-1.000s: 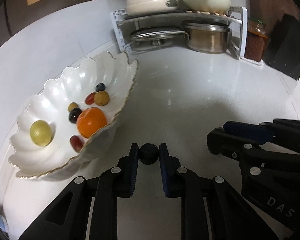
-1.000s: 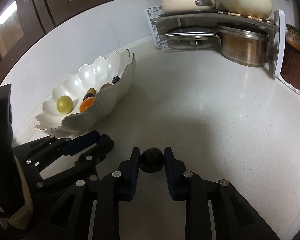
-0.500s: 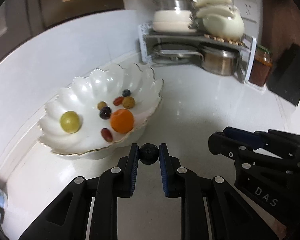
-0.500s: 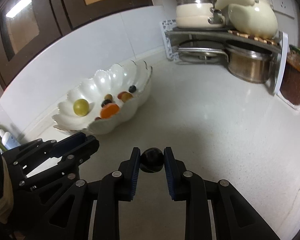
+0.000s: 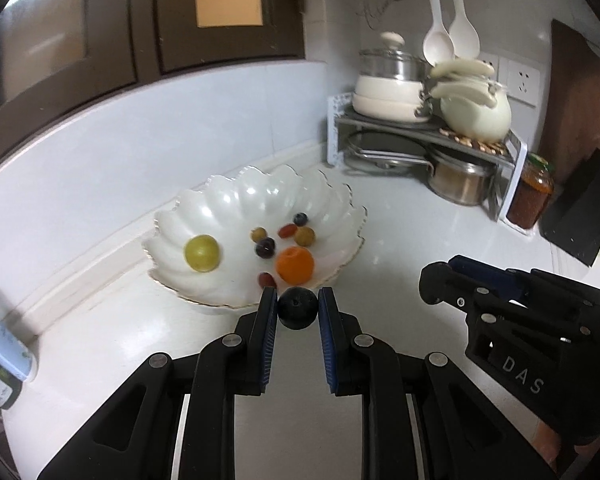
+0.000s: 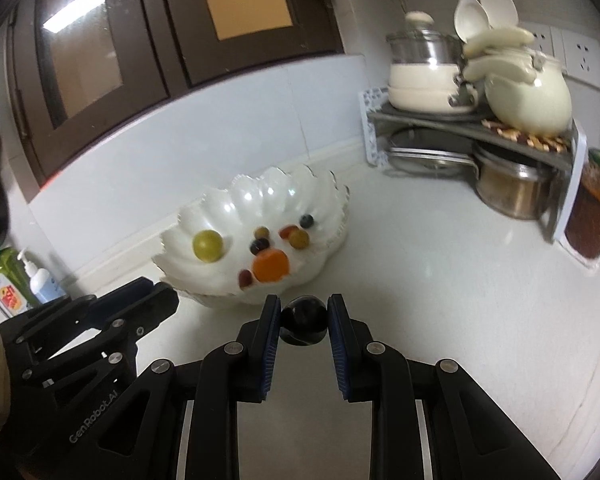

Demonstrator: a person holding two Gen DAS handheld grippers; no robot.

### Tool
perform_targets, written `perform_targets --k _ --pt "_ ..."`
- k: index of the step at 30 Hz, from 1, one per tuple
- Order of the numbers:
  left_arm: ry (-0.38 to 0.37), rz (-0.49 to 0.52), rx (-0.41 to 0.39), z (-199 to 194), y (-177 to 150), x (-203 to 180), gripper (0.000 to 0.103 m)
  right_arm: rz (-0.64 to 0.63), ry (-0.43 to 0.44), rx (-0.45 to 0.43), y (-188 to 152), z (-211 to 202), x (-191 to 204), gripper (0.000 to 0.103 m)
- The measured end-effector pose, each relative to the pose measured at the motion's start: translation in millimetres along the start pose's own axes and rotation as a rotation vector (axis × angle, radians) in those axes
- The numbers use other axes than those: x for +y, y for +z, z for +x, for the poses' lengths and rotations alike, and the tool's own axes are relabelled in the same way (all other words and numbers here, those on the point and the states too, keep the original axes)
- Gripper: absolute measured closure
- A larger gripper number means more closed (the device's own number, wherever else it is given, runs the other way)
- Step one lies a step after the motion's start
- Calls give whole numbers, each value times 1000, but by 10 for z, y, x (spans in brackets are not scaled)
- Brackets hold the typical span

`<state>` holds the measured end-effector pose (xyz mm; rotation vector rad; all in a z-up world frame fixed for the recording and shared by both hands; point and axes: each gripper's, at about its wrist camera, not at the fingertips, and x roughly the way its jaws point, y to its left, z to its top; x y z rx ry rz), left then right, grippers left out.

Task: Organize fruits
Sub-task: 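Carry the blueberry with the left tool while the right tool carries the plum over the bowl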

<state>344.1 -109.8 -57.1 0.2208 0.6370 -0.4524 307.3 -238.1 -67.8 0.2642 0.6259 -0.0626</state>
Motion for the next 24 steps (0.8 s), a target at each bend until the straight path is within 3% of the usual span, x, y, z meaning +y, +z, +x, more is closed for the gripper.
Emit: perform_targets --k 13,24 --pt "82 -45 -101 -300 238 236 82 -60 26 -71 302 -97 226 77" --pt "115 -98 -93 -154 414 359 82 -101 31 -71 540 80 282 77"
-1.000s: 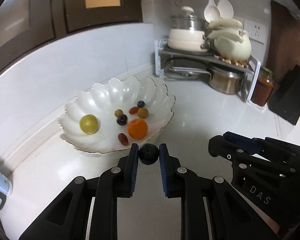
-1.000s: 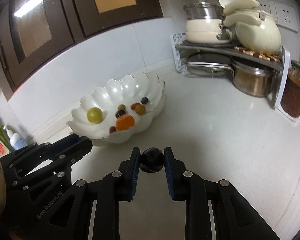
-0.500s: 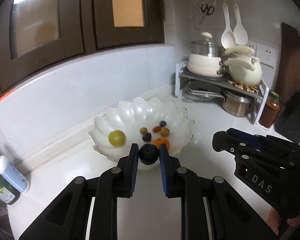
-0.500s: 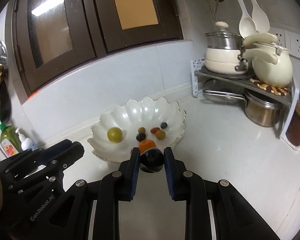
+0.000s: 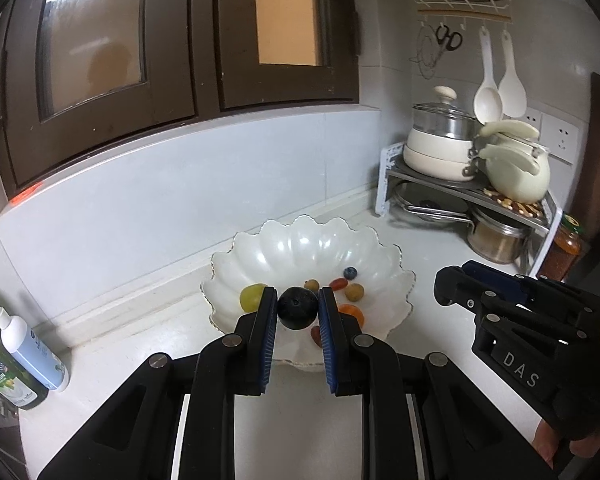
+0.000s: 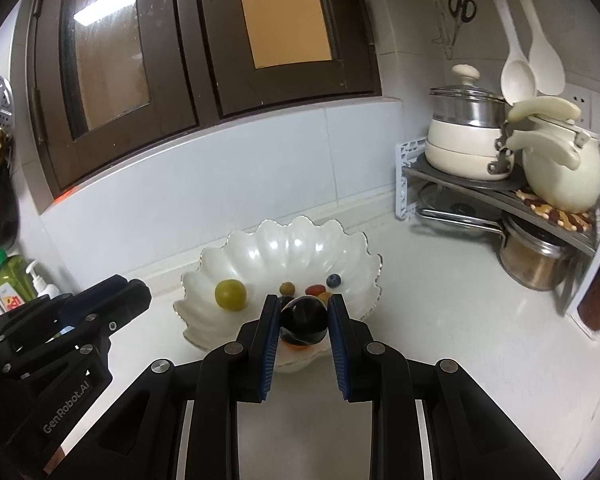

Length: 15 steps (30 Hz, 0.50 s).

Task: Organize fruits
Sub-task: 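Carry the blueberry with the left tool while the right tool carries the plum over the bowl, then open the left tool over the bowl while the right tool releases the plum into it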

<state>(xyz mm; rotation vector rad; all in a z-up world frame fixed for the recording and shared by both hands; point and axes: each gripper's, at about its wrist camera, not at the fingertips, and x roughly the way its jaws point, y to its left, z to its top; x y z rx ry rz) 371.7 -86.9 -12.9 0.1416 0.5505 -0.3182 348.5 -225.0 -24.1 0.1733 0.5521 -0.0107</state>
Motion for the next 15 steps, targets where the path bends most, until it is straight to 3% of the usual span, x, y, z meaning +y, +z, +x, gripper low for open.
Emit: perform_targets --k 15 --pt "22 -60 80 463 150 138 82 -62 -10 83 236 531 -7 77"
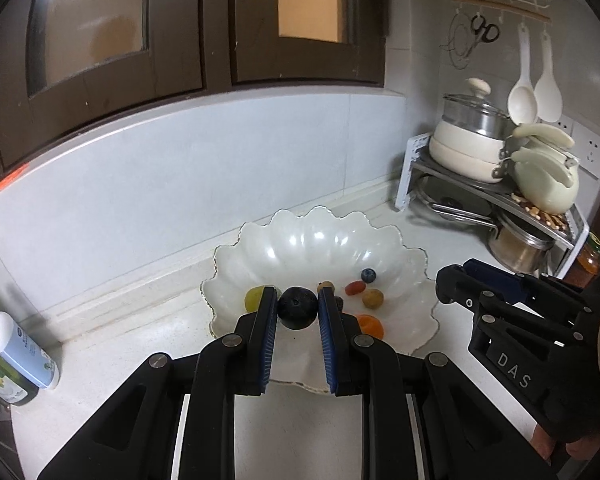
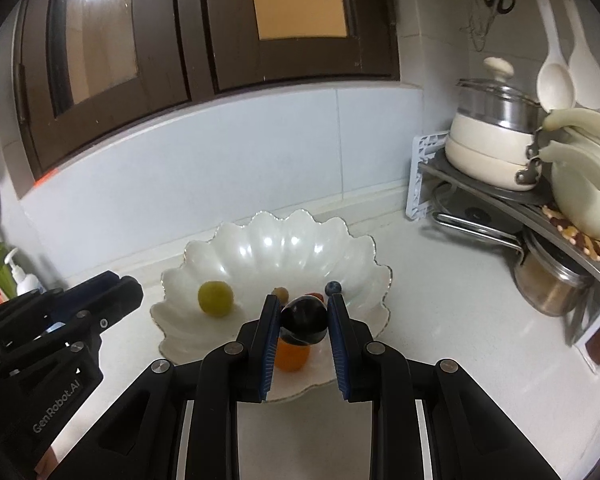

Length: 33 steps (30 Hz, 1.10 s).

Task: Organize fruits
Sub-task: 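Open the left tool over the bowl while the right tool releases the plum into it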

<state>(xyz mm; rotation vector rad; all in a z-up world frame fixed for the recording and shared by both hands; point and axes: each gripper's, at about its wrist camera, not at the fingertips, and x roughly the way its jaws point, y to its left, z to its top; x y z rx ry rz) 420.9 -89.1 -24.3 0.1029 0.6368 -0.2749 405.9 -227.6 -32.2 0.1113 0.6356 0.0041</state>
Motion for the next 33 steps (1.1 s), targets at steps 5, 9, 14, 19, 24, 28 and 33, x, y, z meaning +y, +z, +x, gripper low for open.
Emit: perform_targets --k 5,9,14,19,24,28,33 --pt "7 -14 48 245 31 49 82 -18 -10 43 60 229 -35 77" --pt "9 -18 102 485 15 70 82 -24 -19 86 78 415 -63 77" --pt "17 -25 159 728 -32 97 82 -29 -29 149 42 671 -117 77" --pt "-4 -47 219 930 -70 121 81 -29 -26 203 -1 855 -157 77" --pt "-8 -56 256 1049 -84 138 81 -22 -24 237 -24 967 -194 77" --pt "-12 -54 267 1054 -92 119 73 -11 -37 243 -26 970 -231 69" --pt "7 -43 254 967 -93 118 66 -12 -50 234 -31 890 -235 61"
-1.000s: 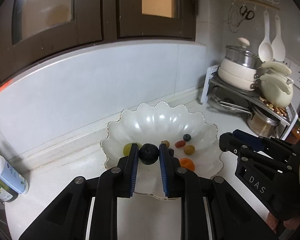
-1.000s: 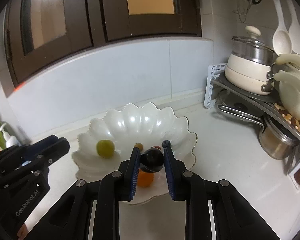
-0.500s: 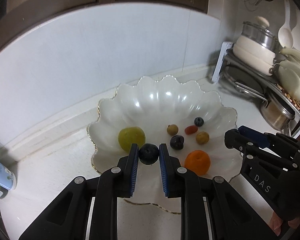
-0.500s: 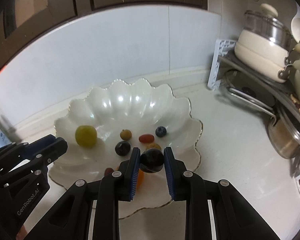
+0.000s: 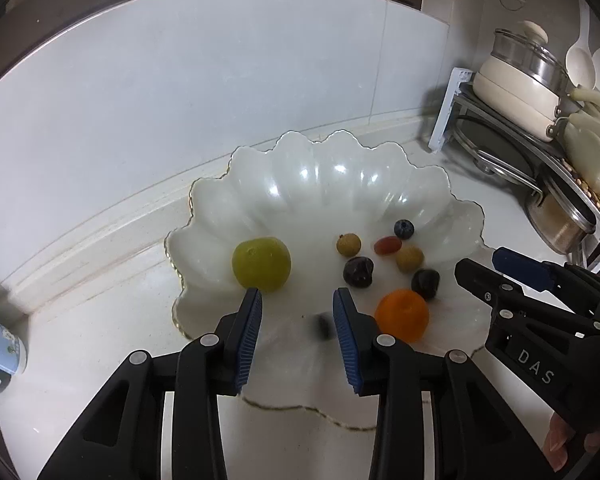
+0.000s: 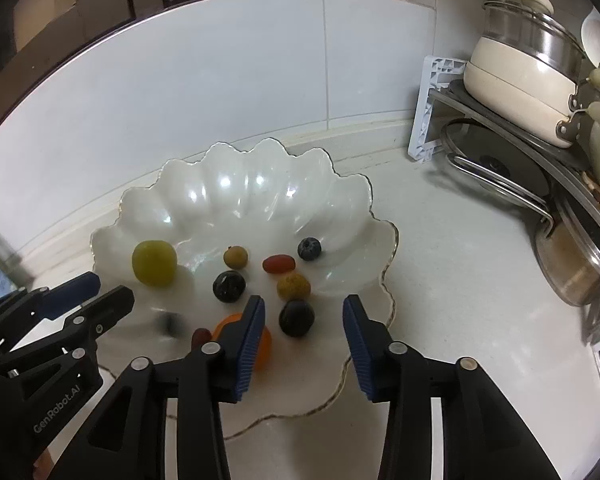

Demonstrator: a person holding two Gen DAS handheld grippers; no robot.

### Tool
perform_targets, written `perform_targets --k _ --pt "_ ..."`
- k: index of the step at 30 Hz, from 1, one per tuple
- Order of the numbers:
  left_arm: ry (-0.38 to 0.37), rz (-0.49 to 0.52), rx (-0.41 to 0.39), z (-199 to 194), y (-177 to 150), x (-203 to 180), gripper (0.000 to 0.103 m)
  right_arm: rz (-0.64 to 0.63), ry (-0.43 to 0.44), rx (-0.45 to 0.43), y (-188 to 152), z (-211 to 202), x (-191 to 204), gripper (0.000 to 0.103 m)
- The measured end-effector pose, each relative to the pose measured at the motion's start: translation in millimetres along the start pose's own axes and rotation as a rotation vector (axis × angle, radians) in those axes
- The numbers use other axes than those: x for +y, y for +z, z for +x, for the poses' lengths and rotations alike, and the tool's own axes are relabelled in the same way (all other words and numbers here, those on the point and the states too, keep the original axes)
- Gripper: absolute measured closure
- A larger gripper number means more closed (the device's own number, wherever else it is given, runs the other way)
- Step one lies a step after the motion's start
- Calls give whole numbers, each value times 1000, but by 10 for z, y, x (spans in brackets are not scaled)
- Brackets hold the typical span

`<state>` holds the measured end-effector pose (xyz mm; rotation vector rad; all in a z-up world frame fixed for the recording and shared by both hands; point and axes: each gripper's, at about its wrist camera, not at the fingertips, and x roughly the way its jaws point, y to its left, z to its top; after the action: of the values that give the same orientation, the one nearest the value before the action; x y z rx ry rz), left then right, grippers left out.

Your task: Organize fruits

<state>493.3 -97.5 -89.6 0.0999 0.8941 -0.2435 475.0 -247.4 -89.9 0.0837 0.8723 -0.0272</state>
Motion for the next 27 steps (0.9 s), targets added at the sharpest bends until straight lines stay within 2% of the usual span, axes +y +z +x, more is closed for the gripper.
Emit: perform_targets --k 6,13,19,21,22,27 --pt "47 -4 -42 -256 -104 47 60 1 -5 -27 -117 -223 33 61" --pt "100 37 -151 -790 -294 65 54 -6 4 -110 -358 -735 159 61" --pt "133 58 -257 -1313 -473 41 42 -13 20 -181 -536 -1177 249 60" --pt "132 52 -282 -1463 -535 55 40 -5 16 -206 -590 -1325 252 53" --pt "135 47 -291 -1523 -560 59 38 -2 14 -216 -617 -1384 260 46" --pt "140 18 -349 -1888 -756 59 26 1 -13 -273 -775 -1734 242 41"
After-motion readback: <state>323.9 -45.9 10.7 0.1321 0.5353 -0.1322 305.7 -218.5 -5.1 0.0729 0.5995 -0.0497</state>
